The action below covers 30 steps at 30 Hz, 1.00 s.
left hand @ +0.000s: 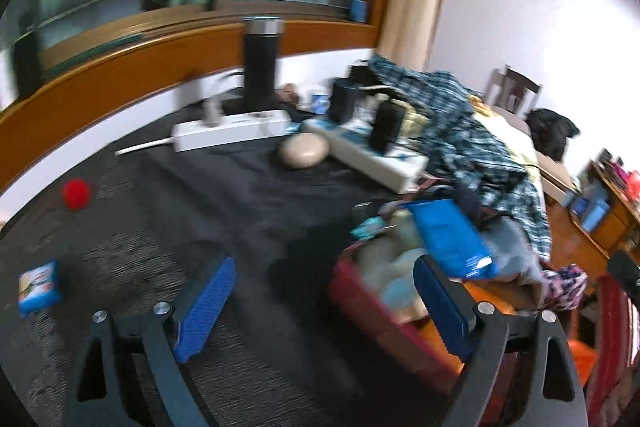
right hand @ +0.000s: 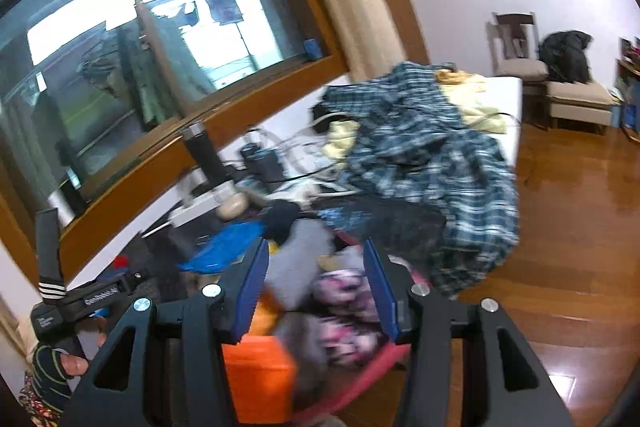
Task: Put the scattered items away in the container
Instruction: 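Move both open tools back to the remaining items on the table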
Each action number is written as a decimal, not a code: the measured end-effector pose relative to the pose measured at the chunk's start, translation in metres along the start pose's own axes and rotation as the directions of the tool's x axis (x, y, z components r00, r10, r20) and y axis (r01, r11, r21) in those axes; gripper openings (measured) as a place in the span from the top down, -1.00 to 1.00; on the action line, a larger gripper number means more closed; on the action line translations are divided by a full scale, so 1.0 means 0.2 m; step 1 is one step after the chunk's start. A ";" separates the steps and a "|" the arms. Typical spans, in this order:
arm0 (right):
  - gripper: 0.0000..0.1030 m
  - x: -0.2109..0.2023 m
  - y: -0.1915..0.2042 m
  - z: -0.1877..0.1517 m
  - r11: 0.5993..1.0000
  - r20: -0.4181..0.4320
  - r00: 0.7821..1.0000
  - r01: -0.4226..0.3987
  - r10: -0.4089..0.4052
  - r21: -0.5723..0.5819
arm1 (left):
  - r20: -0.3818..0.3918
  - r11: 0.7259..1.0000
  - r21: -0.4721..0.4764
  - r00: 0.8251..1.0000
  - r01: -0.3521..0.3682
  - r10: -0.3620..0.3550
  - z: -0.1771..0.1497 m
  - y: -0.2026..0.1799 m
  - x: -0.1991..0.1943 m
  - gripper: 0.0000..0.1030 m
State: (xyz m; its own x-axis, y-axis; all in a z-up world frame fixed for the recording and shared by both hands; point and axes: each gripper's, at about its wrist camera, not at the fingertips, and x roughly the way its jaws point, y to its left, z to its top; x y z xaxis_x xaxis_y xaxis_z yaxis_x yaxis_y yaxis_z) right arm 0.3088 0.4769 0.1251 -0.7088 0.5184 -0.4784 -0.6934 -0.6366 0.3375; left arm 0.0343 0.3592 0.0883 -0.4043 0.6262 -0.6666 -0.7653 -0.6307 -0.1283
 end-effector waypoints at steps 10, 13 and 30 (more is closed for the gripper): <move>-0.21 0.11 0.58 -0.12 0.962 -0.084 0.973 -0.225 0.214 -0.153 | -0.007 0.970 -0.152 0.982 -0.188 0.189 -0.16 0.56 -0.18 -0.79; -0.21 0.19 0.76 -0.17 0.938 -0.140 0.952 -0.296 0.273 -0.182 | -0.007 0.949 -0.198 0.968 -0.247 0.250 -0.22 0.74 -0.26 -0.79; -0.21 0.82 1.56 -0.36 0.865 -0.346 0.884 -0.417 0.315 -0.277 | -0.047 0.794 -0.498 0.925 -0.348 0.376 -0.41 1.44 -0.43 -0.79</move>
State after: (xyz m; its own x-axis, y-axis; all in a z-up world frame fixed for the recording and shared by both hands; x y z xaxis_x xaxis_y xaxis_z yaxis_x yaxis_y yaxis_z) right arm -0.0152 0.3223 0.0933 -0.7999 0.0598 -0.5971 -0.2684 -0.9256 0.2669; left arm -0.1114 0.0868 0.0482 -0.6387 0.3207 -0.6995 -0.2181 -0.9472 -0.2351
